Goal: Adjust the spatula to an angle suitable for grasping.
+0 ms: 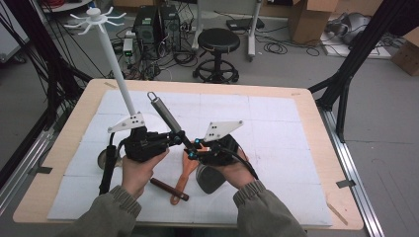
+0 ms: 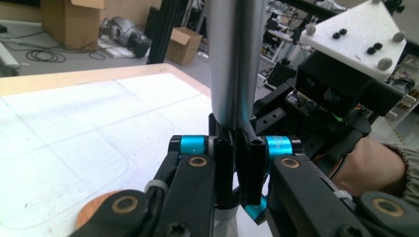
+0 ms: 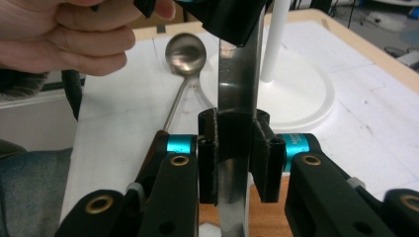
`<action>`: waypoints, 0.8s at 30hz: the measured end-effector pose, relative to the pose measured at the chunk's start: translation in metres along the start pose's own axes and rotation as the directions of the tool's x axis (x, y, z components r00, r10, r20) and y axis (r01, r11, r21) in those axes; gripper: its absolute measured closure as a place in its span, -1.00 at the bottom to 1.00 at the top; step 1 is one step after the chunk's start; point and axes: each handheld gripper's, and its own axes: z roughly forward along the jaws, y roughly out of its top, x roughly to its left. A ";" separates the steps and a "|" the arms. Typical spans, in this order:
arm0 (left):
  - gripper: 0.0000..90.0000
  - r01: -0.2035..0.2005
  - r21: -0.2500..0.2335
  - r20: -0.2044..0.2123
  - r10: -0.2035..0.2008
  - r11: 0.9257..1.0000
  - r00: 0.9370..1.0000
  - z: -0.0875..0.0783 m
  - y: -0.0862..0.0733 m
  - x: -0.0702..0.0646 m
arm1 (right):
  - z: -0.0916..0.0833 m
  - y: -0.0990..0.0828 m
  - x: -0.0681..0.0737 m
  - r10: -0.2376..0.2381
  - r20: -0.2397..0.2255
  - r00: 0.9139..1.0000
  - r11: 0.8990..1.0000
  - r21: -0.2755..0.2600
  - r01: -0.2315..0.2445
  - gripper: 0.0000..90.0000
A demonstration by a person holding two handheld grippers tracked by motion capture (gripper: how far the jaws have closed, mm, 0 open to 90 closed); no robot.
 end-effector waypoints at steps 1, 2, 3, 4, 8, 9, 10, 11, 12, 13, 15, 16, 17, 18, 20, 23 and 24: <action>0.94 -0.014 0.003 -0.004 0.014 1.000 1.000 0.001 0.002 -0.002 | -0.001 0.000 0.000 0.000 0.003 1.000 1.000 -0.001 0.000 0.69; 0.94 -0.020 0.006 -0.002 0.020 1.000 1.000 0.002 0.003 -0.003 | -0.002 0.000 0.000 -0.001 0.003 1.000 1.000 -0.003 0.001 0.68; 0.94 -0.025 0.004 -0.002 0.025 1.000 1.000 0.003 0.004 -0.004 | -0.003 0.000 0.000 0.001 0.002 1.000 1.000 -0.007 -0.001 0.68; 0.94 -0.030 -0.002 -0.002 0.030 1.000 1.000 0.003 0.006 -0.005 | -0.004 0.000 0.000 0.000 -0.005 1.000 1.000 -0.010 -0.001 0.67; 0.94 -0.037 -0.023 -0.003 0.037 0.999 0.999 -0.001 0.013 -0.004 | -0.012 -0.001 0.002 0.015 -0.014 1.000 1.000 -0.025 -0.015 0.60; 0.94 -0.040 -0.025 -0.003 0.039 0.999 0.999 -0.001 0.014 -0.004 | -0.014 -0.002 0.002 0.008 -0.014 1.000 1.000 -0.027 -0.008 0.60; 0.94 -0.048 -0.024 -0.007 0.048 0.999 0.999 -0.002 0.016 -0.004 | -0.016 -0.003 0.002 0.012 -0.018 1.000 1.000 -0.029 -0.013 0.59; 0.94 -0.057 -0.023 -0.012 0.057 0.998 0.998 -0.002 0.018 -0.004 | -0.018 -0.004 0.001 0.017 -0.016 1.000 0.999 -0.033 -0.018 0.55; 0.94 -0.066 -0.028 -0.012 0.066 0.997 0.998 -0.003 0.020 -0.004 | -0.020 -0.005 0.001 0.025 -0.019 1.000 0.999 -0.034 -0.025 0.55; 0.94 -0.071 -0.031 -0.013 0.071 0.997 0.997 -0.004 0.022 -0.004 | -0.021 -0.006 0.001 0.019 -0.018 1.000 0.999 -0.035 -0.020 0.54; 0.94 -0.073 -0.043 -0.012 0.073 0.996 0.997 -0.004 0.025 -0.005 | -0.024 -0.008 0.000 0.025 -0.020 1.000 0.999 -0.041 -0.025 0.52; 0.94 -0.076 -0.045 -0.011 0.076 0.996 0.997 -0.005 0.026 -0.005 | -0.026 -0.009 0.000 0.027 -0.017 0.999 0.999 -0.041 -0.028 0.49; 0.94 -0.079 -0.047 -0.011 0.078 0.996 0.997 -0.005 0.028 -0.005 | -0.027 -0.010 0.000 0.032 -0.019 0.999 0.999 -0.043 -0.033 0.46; 0.94 -0.083 -0.047 -0.013 0.083 0.995 0.996 -0.006 0.029 -0.005 | -0.029 -0.012 -0.001 0.036 -0.018 0.999 0.998 -0.050 -0.037 0.44; 0.94 -0.095 -0.046 -0.018 0.094 0.994 0.995 -0.007 0.032 -0.005 | -0.033 -0.013 -0.001 0.040 -0.018 0.999 0.998 -0.052 -0.041 0.41; 0.94 -0.104 -0.043 -0.028 0.103 0.994 0.994 -0.010 0.035 -0.004 | -0.039 -0.017 -0.002 0.051 -0.008 0.999 0.997 -0.054 -0.051 0.34; 0.94 -0.108 -0.044 -0.031 0.107 0.993 0.994 -0.011 0.036 -0.003 | -0.040 -0.018 -0.002 0.055 -0.004 0.998 0.997 -0.055 -0.055 0.29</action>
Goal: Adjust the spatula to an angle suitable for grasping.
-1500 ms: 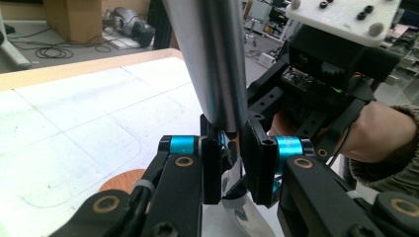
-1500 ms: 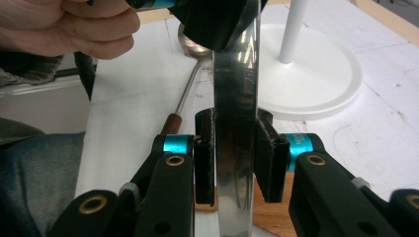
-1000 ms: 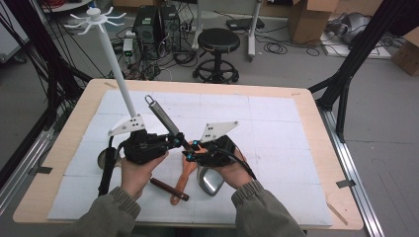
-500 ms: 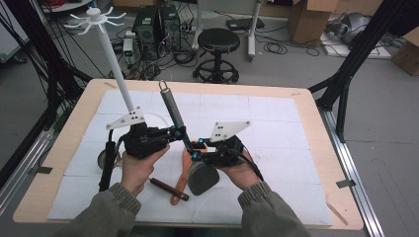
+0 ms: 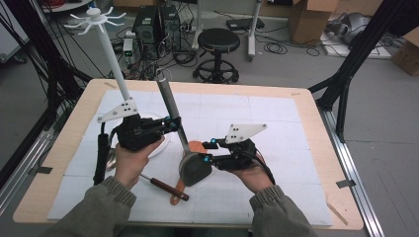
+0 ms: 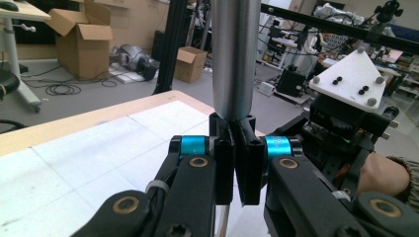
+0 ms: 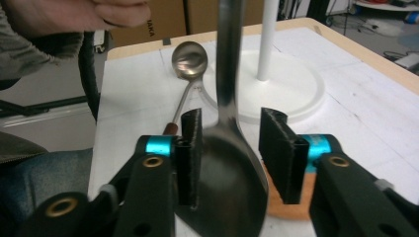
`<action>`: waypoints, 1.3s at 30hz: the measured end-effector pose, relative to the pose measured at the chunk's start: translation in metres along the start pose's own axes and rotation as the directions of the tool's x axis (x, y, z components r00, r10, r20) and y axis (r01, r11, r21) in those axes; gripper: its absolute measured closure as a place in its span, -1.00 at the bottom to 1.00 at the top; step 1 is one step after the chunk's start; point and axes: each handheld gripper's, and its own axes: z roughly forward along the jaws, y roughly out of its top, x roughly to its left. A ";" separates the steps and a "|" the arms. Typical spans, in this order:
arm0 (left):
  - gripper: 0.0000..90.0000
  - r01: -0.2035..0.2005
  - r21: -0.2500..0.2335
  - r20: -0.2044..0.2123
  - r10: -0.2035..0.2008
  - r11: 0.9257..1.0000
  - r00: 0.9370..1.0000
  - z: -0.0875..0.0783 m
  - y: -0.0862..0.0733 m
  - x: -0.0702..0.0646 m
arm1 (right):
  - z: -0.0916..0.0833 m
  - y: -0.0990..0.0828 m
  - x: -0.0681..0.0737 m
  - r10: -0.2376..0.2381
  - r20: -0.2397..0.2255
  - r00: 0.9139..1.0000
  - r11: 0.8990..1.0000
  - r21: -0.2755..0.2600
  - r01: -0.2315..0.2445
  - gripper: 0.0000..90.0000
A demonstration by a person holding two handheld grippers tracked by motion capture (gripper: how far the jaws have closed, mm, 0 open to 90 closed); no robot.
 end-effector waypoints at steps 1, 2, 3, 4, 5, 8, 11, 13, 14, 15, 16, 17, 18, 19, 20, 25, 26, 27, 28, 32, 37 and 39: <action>0.94 0.001 -0.003 -0.001 -0.001 1.000 1.000 -0.001 0.001 0.000 | -0.003 -0.002 -0.001 0.014 0.003 1.000 1.000 0.001 -0.014 0.25; 0.94 0.002 -0.006 -0.002 -0.002 1.000 1.000 -0.002 0.002 0.001 | -0.005 -0.003 -0.002 0.020 0.004 1.000 1.000 0.003 -0.020 0.24; 0.94 -0.002 -0.006 -0.004 0.002 1.000 1.000 -0.003 0.003 0.002 | -0.006 -0.004 -0.003 0.021 0.007 1.000 1.000 0.006 -0.021 0.24; 0.94 -0.007 -0.005 -0.006 0.007 1.000 1.000 -0.004 0.005 0.002 | -0.009 -0.006 -0.004 0.021 0.015 1.000 1.000 0.012 -0.022 0.22; 0.94 -0.009 -0.006 -0.007 0.008 1.000 1.000 -0.004 0.006 0.003 | -0.010 -0.007 -0.005 0.030 0.019 0.999 0.999 0.010 -0.030 0.20; 0.94 -0.017 -0.004 -0.010 0.017 1.000 1.000 -0.006 0.008 0.004 | -0.016 -0.011 -0.008 0.045 0.031 0.999 0.999 0.012 -0.045 0.12; 0.94 -0.022 -0.003 -0.007 0.022 1.000 1.000 -0.009 0.009 0.006 | -0.021 -0.016 -0.011 0.067 0.047 0.997 0.998 0.011 -0.067 0.03; 0.94 -0.023 -0.004 -0.008 0.023 1.000 1.000 -0.011 0.010 0.009 | -0.025 -0.020 -0.012 0.077 0.057 0.995 0.997 0.008 -0.078 -0.01; 0.94 -0.023 -0.004 -0.007 0.023 1.000 1.000 -0.012 0.011 0.010 | -0.027 -0.021 -0.012 0.085 0.059 0.995 0.996 0.008 -0.085 -0.04; 0.94 -0.023 -0.005 -0.008 0.023 1.000 1.000 -0.013 0.011 0.011 | -0.029 -0.023 -0.013 0.089 0.067 0.994 0.996 0.007 -0.089 -0.07; 0.94 -0.024 -0.005 -0.009 0.024 1.000 1.000 -0.013 0.011 0.011 | -0.031 -0.025 -0.013 0.104 0.075 0.992 0.994 0.011 -0.105 -0.10; 0.94 -0.029 -0.003 -0.014 0.029 1.000 0.999 -0.014 0.012 0.012 | -0.032 -0.027 -0.014 0.107 0.077 0.991 0.994 0.011 -0.108 -0.11; 0.94 -0.027 -0.005 -0.015 0.027 1.000 1.000 -0.015 0.012 0.012 | -0.034 -0.029 -0.014 0.116 0.081 0.990 0.993 0.011 -0.117 -0.13; 0.94 -0.032 0.000 -0.016 0.032 0.999 0.999 -0.016 0.013 0.013 | -0.036 -0.031 -0.015 0.117 0.090 0.989 0.993 0.011 -0.118 -0.16; 0.94 -0.035 0.002 -0.016 0.035 0.999 0.999 -0.017 0.014 0.013 | -0.038 -0.032 -0.015 0.122 0.097 0.988 0.992 0.014 -0.123 -0.19; 0.94 -0.033 -0.008 -0.009 0.032 0.999 0.999 -0.022 0.018 0.014 | -0.045 -0.041 -0.016 0.146 0.118 0.982 0.988 0.025 -0.150 -0.28; 0.94 -0.032 -0.011 -0.006 0.032 0.999 0.999 -0.023 0.019 0.015 | -0.047 -0.043 -0.017 0.150 0.120 0.981 0.988 0.025 -0.154 -0.29; 0.94 -0.031 -0.010 -0.008 0.031 0.999 0.999 -0.024 0.019 0.015 | -0.048 -0.044 -0.017 0.157 0.125 0.980 0.987 0.026 -0.162 -0.30; 0.94 -0.039 -0.007 -0.010 0.039 0.999 0.999 -0.025 0.021 0.016 | -0.050 -0.046 -0.018 0.160 0.130 0.979 0.986 0.024 -0.164 -0.31; 0.94 -0.047 -0.007 -0.018 0.047 0.999 0.999 -0.029 0.024 0.017 | -0.056 -0.052 -0.019 0.176 0.147 0.973 0.983 0.027 -0.182 -0.36; 0.94 -0.054 -0.008 -0.020 0.053 0.999 0.998 -0.034 0.028 0.019 | -0.062 -0.059 -0.020 0.198 0.169 0.965 0.979 0.010 -0.203 -0.41; 0.94 -0.054 -0.012 -0.022 0.053 0.998 0.998 -0.036 0.029 0.019 | -0.063 -0.061 -0.020 0.204 0.169 0.964 0.978 0.008 -0.208 -0.43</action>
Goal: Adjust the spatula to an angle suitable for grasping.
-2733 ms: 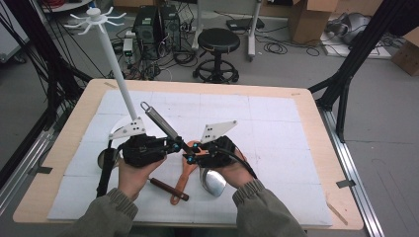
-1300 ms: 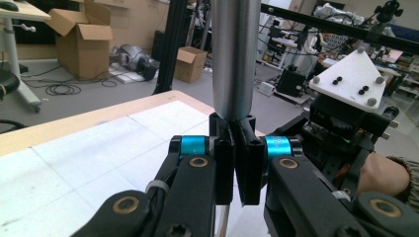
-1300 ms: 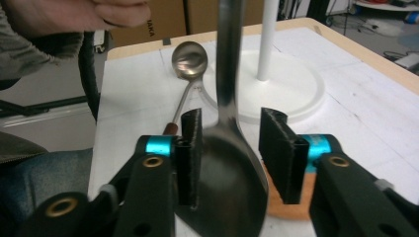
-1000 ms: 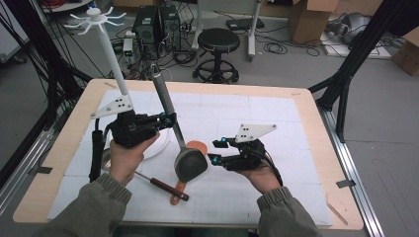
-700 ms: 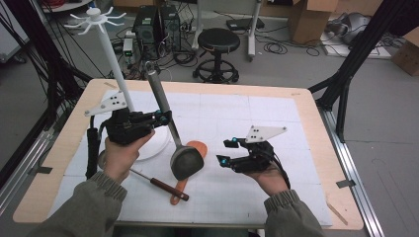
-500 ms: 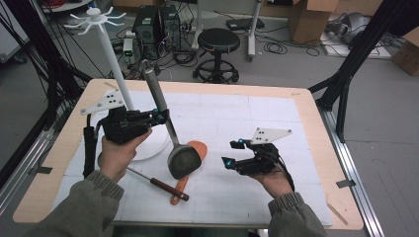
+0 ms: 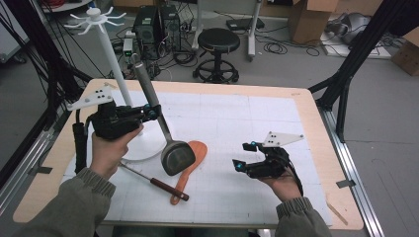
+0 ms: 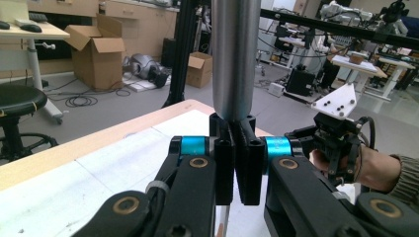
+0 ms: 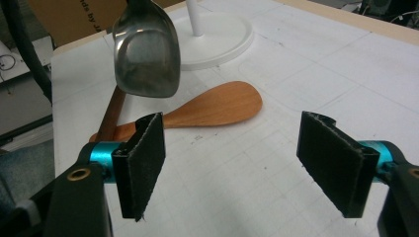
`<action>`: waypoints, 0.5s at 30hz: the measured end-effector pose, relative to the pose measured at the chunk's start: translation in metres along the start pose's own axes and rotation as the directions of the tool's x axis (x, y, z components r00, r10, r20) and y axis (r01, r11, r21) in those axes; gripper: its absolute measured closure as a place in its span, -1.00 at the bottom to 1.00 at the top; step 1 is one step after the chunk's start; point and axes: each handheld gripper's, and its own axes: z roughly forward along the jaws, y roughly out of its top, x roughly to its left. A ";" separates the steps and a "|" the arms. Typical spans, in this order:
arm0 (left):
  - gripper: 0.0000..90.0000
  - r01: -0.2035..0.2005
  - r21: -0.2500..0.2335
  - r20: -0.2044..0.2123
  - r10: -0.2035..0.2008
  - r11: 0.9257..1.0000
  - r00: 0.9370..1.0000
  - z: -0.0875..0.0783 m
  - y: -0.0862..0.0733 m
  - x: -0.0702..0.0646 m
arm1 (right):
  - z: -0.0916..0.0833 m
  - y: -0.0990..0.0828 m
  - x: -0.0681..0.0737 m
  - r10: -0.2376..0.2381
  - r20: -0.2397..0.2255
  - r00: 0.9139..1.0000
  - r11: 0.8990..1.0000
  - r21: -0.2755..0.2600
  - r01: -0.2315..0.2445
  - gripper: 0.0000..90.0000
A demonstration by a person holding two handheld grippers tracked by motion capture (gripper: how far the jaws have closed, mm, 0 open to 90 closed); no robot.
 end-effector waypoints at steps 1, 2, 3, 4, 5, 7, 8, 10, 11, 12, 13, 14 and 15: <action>0.94 -0.001 0.001 0.000 0.001 1.000 1.000 -0.001 0.000 0.000 | -0.001 -0.002 0.000 0.010 -0.003 1.000 1.000 0.000 -0.010 -0.44; 0.94 -0.001 -0.001 -0.001 0.001 1.000 1.000 -0.001 0.001 0.001 | -0.001 -0.003 -0.001 0.010 0.000 1.000 1.000 -0.006 -0.010 -0.45; 0.94 0.000 0.000 -0.002 0.000 1.000 1.000 -0.002 0.001 0.001 | -0.001 -0.004 -0.002 0.014 0.001 1.000 1.000 -0.010 -0.014 -0.46; 0.94 -0.002 0.001 -0.003 0.002 1.000 1.000 -0.002 0.002 0.001 | -0.001 -0.006 -0.002 0.018 0.001 1.000 1.000 -0.009 -0.018 -0.47; 0.94 -0.004 0.002 -0.006 0.004 1.000 1.000 -0.003 0.002 0.002 | -0.001 -0.007 -0.002 0.023 0.001 1.000 1.000 -0.007 -0.023 -0.47; 0.94 -0.006 0.002 -0.005 0.006 1.000 1.000 -0.004 0.003 0.002 | -0.001 -0.010 -0.002 0.025 0.004 1.000 1.000 -0.011 -0.025 -0.47; 0.94 -0.007 0.002 -0.003 0.007 1.000 1.000 -0.004 0.003 0.003 | -0.001 -0.011 -0.003 0.027 0.003 1.000 1.000 -0.012 -0.027 -0.48; 0.94 -0.008 0.002 0.003 0.008 1.000 1.000 -0.006 0.004 0.003 | -0.001 -0.013 -0.003 0.038 0.003 0.999 0.999 -0.013 -0.038 -0.49; 0.94 -0.010 0.001 0.004 0.010 1.000 1.000 -0.006 0.005 0.003 | -0.001 -0.015 -0.003 0.043 0.002 0.999 0.999 -0.011 -0.042 -0.50; 0.94 -0.012 0.003 0.004 0.012 1.000 1.000 -0.007 0.006 0.004 | -0.001 -0.016 -0.004 0.043 0.006 0.999 0.999 -0.014 -0.043 -0.51; 0.94 -0.014 0.002 0.005 0.014 1.000 1.000 -0.008 0.007 0.004 | -0.001 -0.017 -0.005 0.049 0.009 0.999 0.999 -0.019 -0.049 -0.52; 0.94 -0.015 0.000 0.004 0.015 1.000 1.000 -0.009 0.007 0.005 | -0.002 -0.018 -0.005 0.055 0.009 0.998 0.998 -0.018 -0.055 -0.52; 0.94 -0.016 0.001 0.003 0.016 1.000 1.000 -0.009 0.008 0.005 | -0.002 -0.019 -0.005 0.056 0.010 0.998 0.998 -0.021 -0.056 -0.53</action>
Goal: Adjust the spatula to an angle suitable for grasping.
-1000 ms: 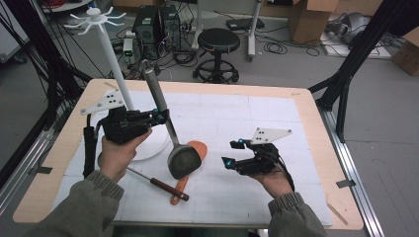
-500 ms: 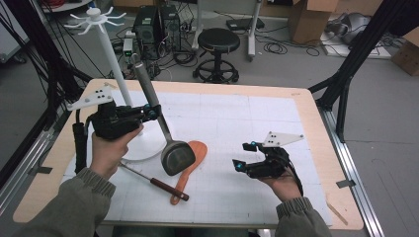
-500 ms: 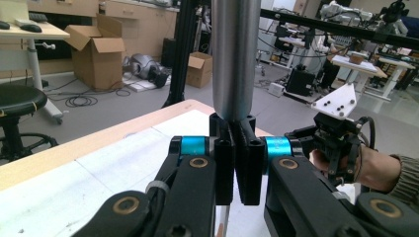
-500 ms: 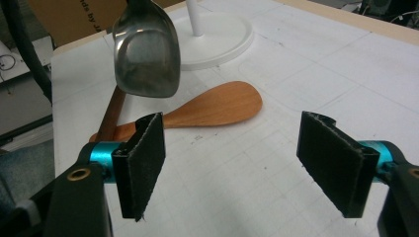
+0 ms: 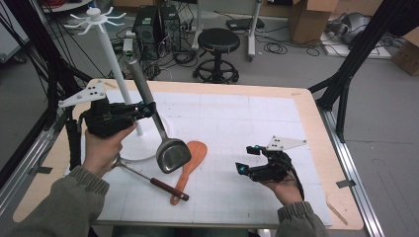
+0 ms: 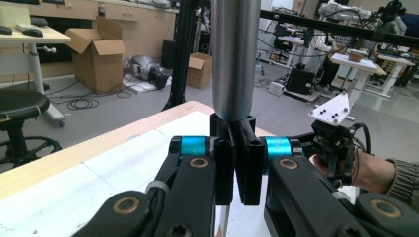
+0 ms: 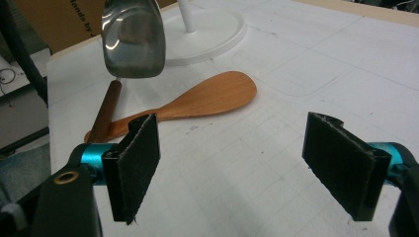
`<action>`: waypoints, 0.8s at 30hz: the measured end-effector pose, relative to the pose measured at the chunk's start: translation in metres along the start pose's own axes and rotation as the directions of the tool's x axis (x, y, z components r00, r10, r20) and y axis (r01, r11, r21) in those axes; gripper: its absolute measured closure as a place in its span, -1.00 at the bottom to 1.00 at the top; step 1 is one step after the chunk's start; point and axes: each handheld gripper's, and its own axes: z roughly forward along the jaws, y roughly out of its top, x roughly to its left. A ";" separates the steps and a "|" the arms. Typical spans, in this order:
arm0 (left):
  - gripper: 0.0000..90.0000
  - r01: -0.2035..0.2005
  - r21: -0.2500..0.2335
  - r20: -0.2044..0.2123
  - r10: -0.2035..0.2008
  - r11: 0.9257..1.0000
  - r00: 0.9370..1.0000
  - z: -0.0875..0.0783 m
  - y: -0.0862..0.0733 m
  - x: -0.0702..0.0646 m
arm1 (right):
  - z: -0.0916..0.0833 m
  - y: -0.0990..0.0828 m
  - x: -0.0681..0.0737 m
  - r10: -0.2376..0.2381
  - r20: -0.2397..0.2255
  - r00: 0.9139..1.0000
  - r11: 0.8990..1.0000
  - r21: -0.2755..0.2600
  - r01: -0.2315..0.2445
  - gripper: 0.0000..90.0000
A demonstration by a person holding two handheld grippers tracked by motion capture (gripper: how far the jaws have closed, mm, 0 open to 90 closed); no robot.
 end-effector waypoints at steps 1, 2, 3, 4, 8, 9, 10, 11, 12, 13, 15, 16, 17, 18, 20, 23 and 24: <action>0.94 -0.001 0.001 0.000 0.001 1.000 1.000 -0.001 0.001 0.001 | -0.001 0.000 0.000 0.001 0.001 1.000 1.000 -0.001 -0.001 -0.53; 0.94 0.000 0.001 0.002 0.000 1.000 1.000 -0.001 0.001 0.001 | -0.001 -0.001 -0.001 0.002 0.003 1.000 1.000 -0.003 -0.002 -0.53; 0.94 -0.001 0.002 0.002 0.001 1.000 1.000 -0.002 0.001 0.002 | -0.001 -0.001 -0.001 0.002 0.004 1.000 1.000 -0.002 -0.002 -0.54; 0.94 -0.002 0.001 0.002 0.002 1.000 1.000 -0.002 0.001 0.002 | -0.002 -0.002 -0.001 0.004 0.006 1.000 1.000 -0.004 -0.004 -0.55; 0.94 -0.002 0.006 0.003 0.002 1.000 1.000 -0.003 0.002 0.004 | -0.002 -0.004 -0.003 0.012 0.021 1.000 1.000 -0.007 -0.012 -0.60; 0.94 -0.003 0.006 0.005 0.003 1.000 1.000 -0.004 0.002 0.005 | -0.002 -0.005 -0.003 0.015 0.020 1.000 1.000 -0.007 -0.014 -0.59; 0.94 -0.004 0.007 0.009 0.004 1.000 1.000 -0.004 0.002 0.005 | -0.002 -0.005 -0.003 0.013 0.014 1.000 1.000 -0.011 -0.012 -0.58; 0.94 -0.002 0.006 0.010 0.002 1.000 1.000 -0.004 0.002 0.006 | -0.002 -0.005 -0.003 0.009 0.017 1.000 1.000 -0.015 -0.009 -0.58; 0.94 0.002 0.004 0.010 -0.002 1.000 1.000 -0.004 0.002 0.007 | -0.002 -0.006 -0.004 0.012 0.017 1.000 1.000 -0.014 -0.012 -0.58; 0.94 0.002 0.006 0.012 -0.002 1.000 1.000 -0.004 0.002 0.008 | -0.002 -0.006 -0.004 0.010 0.017 1.000 1.000 -0.016 -0.010 -0.58; 0.94 0.005 0.004 0.011 -0.005 1.000 1.000 -0.005 0.002 0.010 | -0.002 -0.006 -0.005 0.016 0.018 1.000 1.000 -0.021 -0.016 -0.59; 0.94 0.007 0.004 0.010 -0.007 1.000 1.000 -0.005 0.003 0.011 | -0.002 -0.007 -0.005 0.016 0.021 1.000 1.000 -0.016 -0.016 -0.59; 0.94 0.007 0.004 0.009 -0.007 1.000 1.000 -0.006 0.003 0.012 | -0.002 -0.007 -0.005 0.021 0.023 1.000 1.000 -0.013 -0.021 -0.59; 0.94 0.008 0.003 0.008 -0.008 1.000 1.000 -0.006 0.004 0.012 | -0.001 -0.008 -0.006 0.021 0.024 0.999 1.000 -0.013 -0.021 -0.59; 0.94 0.007 0.004 0.006 -0.007 1.000 1.000 -0.008 0.005 0.014 | 0.001 -0.008 -0.006 0.019 0.020 1.000 1.000 -0.003 -0.019 -0.63; 0.94 0.004 0.004 0.004 -0.004 1.000 1.000 -0.011 0.009 0.017 | 0.003 -0.009 -0.007 0.019 0.023 1.000 1.000 0.007 -0.019 -0.65; 0.94 0.001 0.003 0.004 -0.001 1.000 1.000 -0.012 0.010 0.017 | 0.004 -0.009 -0.007 0.017 0.025 1.000 1.000 0.009 -0.017 -0.66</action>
